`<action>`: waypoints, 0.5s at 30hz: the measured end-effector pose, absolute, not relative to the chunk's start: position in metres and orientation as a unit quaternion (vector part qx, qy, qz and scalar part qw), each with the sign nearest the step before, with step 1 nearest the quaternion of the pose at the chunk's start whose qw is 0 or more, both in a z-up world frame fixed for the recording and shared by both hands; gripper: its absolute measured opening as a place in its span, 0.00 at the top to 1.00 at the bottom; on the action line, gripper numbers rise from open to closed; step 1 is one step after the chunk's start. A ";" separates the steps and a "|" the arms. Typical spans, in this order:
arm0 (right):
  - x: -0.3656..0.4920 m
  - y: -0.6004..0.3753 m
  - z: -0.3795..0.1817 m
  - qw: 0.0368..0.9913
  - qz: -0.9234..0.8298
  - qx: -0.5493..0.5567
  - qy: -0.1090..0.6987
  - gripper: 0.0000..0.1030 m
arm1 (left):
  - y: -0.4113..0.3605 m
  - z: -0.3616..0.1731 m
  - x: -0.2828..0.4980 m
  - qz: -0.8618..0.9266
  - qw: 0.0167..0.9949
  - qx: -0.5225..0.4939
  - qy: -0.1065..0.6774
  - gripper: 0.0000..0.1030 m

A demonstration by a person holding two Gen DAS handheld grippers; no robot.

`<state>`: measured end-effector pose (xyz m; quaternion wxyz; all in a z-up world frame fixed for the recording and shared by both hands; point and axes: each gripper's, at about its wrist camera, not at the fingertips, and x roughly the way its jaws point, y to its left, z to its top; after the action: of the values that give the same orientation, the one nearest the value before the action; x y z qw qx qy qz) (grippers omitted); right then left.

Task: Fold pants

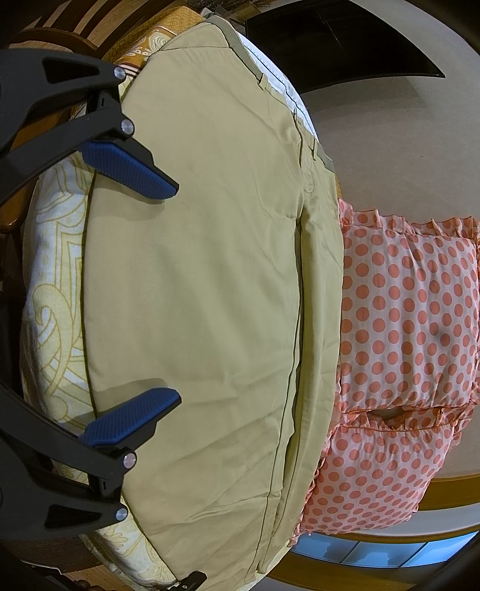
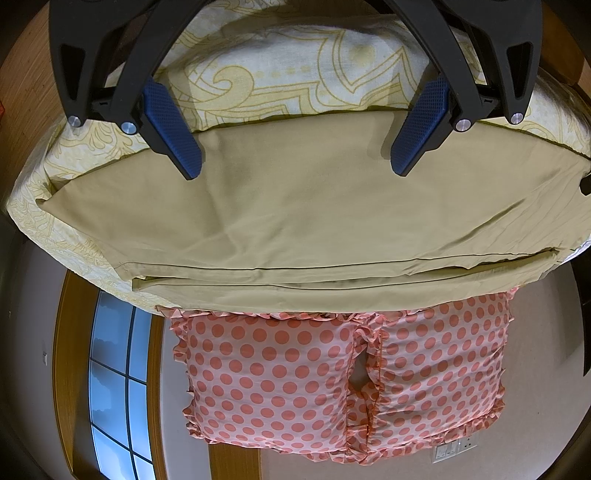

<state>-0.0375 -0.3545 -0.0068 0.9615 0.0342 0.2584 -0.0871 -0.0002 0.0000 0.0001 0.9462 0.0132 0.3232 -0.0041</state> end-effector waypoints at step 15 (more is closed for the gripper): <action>-0.038 -0.354 -0.007 0.962 -0.087 0.034 0.258 0.01 | 0.000 0.000 0.000 -0.004 0.946 0.013 0.323 0.02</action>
<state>-0.0376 -0.3535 -0.0068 0.9616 0.0342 0.2579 -0.0872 -0.0002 -0.0001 0.0002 0.9464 0.0132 0.3228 -0.0038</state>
